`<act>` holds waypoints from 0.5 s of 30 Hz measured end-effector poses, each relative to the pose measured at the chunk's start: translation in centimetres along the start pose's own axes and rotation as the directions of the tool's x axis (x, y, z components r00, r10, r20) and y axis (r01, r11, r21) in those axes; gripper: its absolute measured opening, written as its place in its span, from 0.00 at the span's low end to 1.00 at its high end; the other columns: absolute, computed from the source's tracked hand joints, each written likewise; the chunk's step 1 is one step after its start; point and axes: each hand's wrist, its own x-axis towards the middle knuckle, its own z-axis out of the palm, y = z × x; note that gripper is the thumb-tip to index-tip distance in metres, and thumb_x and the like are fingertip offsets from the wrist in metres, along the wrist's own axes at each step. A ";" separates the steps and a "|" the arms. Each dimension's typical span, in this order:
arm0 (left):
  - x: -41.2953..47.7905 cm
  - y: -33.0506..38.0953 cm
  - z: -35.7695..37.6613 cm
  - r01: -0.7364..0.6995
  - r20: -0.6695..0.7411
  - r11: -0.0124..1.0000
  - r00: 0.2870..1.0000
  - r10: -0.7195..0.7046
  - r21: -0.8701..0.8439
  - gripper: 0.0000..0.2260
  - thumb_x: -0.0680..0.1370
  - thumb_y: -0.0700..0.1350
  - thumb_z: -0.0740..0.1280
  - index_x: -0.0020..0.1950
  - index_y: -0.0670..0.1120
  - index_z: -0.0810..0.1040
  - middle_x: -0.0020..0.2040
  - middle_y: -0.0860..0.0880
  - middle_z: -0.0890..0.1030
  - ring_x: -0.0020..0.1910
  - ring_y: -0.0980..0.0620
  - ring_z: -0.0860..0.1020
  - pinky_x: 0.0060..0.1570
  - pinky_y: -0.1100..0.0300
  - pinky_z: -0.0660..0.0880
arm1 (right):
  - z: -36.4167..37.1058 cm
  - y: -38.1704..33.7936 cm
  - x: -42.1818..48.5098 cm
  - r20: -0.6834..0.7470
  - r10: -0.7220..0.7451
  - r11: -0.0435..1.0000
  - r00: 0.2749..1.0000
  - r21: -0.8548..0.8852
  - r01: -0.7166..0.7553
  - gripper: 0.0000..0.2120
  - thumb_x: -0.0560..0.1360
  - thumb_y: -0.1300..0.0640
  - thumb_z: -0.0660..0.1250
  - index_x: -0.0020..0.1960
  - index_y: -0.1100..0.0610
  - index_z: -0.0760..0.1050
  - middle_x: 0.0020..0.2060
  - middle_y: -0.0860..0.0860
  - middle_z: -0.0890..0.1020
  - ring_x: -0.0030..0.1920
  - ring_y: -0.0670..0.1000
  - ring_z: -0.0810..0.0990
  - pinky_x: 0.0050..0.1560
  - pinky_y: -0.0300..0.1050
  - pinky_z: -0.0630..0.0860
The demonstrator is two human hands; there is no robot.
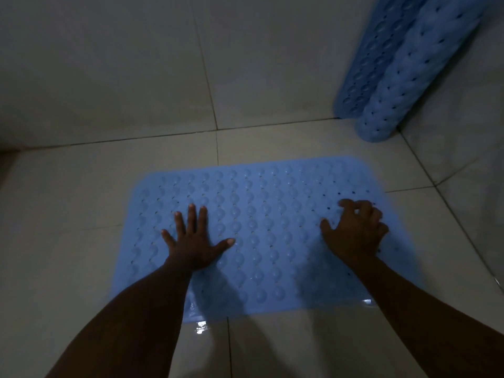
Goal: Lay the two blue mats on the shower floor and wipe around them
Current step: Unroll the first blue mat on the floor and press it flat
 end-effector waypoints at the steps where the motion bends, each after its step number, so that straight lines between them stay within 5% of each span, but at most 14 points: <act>1: -0.3 0.0 0.4 -0.002 -0.024 1.000 1.000 0.002 -0.006 0.53 0.66 0.84 0.49 0.80 0.58 0.31 0.79 0.51 0.27 0.78 0.41 0.28 0.73 0.30 0.33 | 0.7 0.1 -0.4 0.050 -0.051 0.999 0.997 -0.017 0.052 0.29 0.68 0.39 0.68 0.64 0.53 0.75 0.65 0.58 0.73 0.67 0.63 0.66 0.63 0.61 0.65; 4: -1.5 -0.1 1.5 0.007 -0.085 1.000 0.996 -0.009 -0.027 0.48 0.70 0.81 0.46 0.81 0.59 0.32 0.78 0.53 0.26 0.79 0.43 0.30 0.75 0.33 0.34 | 3.0 1.0 -1.5 0.367 -0.045 0.991 0.929 -0.104 0.089 0.34 0.73 0.31 0.60 0.74 0.45 0.62 0.77 0.53 0.59 0.78 0.59 0.53 0.72 0.65 0.55; 6: -2.3 -0.1 2.1 0.017 -0.115 0.999 0.993 -0.021 -0.038 0.46 0.72 0.80 0.46 0.81 0.59 0.33 0.79 0.53 0.27 0.79 0.44 0.30 0.75 0.34 0.35 | 4.5 2.0 -2.3 0.453 -0.031 0.991 0.891 -0.102 0.086 0.37 0.74 0.28 0.55 0.78 0.42 0.52 0.80 0.50 0.50 0.80 0.57 0.45 0.74 0.67 0.51; 10: -3.4 -0.3 3.2 0.049 -0.161 0.999 0.986 -0.051 -0.013 0.43 0.73 0.79 0.42 0.80 0.59 0.31 0.80 0.51 0.27 0.79 0.45 0.28 0.76 0.34 0.35 | 5.8 3.0 -3.7 0.393 -0.113 0.973 0.913 -0.143 0.182 0.42 0.70 0.26 0.41 0.80 0.44 0.47 0.81 0.52 0.48 0.80 0.59 0.45 0.73 0.70 0.51; 15: -3.4 -0.2 3.9 0.064 -0.227 0.998 0.972 -0.061 0.004 0.42 0.74 0.78 0.40 0.80 0.58 0.31 0.80 0.50 0.28 0.79 0.45 0.28 0.76 0.35 0.34 | 6.2 3.5 -1.6 0.284 -0.254 0.948 0.925 -0.118 0.297 0.39 0.73 0.27 0.46 0.78 0.45 0.57 0.79 0.53 0.57 0.79 0.58 0.50 0.73 0.70 0.51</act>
